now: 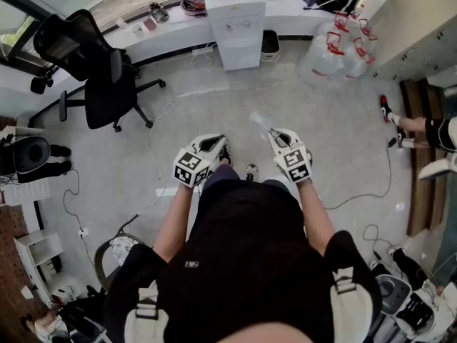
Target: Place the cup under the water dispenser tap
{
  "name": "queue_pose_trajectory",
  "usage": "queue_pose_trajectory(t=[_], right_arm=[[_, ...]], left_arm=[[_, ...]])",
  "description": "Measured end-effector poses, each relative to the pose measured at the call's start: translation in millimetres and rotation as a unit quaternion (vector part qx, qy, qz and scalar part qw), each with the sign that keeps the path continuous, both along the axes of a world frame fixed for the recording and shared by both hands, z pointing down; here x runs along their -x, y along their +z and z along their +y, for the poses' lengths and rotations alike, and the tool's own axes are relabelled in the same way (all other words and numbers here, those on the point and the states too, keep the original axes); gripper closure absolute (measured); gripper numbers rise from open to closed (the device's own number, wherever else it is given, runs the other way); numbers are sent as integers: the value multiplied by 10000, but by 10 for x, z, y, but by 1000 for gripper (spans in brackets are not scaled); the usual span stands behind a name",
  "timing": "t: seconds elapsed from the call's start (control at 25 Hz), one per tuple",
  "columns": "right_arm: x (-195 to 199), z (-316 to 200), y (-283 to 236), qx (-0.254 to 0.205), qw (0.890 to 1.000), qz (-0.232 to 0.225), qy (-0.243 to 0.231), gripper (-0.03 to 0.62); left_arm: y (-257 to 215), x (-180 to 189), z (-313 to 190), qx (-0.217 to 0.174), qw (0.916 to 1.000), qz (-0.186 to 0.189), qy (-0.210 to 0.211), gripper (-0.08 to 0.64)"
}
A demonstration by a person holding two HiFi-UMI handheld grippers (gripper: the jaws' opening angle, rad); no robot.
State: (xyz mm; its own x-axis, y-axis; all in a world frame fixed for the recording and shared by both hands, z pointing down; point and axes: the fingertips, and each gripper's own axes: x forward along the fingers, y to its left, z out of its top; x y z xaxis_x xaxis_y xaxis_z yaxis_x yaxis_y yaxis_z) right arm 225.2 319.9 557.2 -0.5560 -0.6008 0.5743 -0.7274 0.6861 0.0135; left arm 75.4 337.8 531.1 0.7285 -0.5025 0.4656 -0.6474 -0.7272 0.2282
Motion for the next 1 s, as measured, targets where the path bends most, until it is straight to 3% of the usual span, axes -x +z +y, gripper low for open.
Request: queue_pose_trajectory(t=[1.0], right_arm=[[601,-1124,24,231,9992,293,144,575]], left_arm=[[-23,573,-1288,134,9994,211,224,561]])
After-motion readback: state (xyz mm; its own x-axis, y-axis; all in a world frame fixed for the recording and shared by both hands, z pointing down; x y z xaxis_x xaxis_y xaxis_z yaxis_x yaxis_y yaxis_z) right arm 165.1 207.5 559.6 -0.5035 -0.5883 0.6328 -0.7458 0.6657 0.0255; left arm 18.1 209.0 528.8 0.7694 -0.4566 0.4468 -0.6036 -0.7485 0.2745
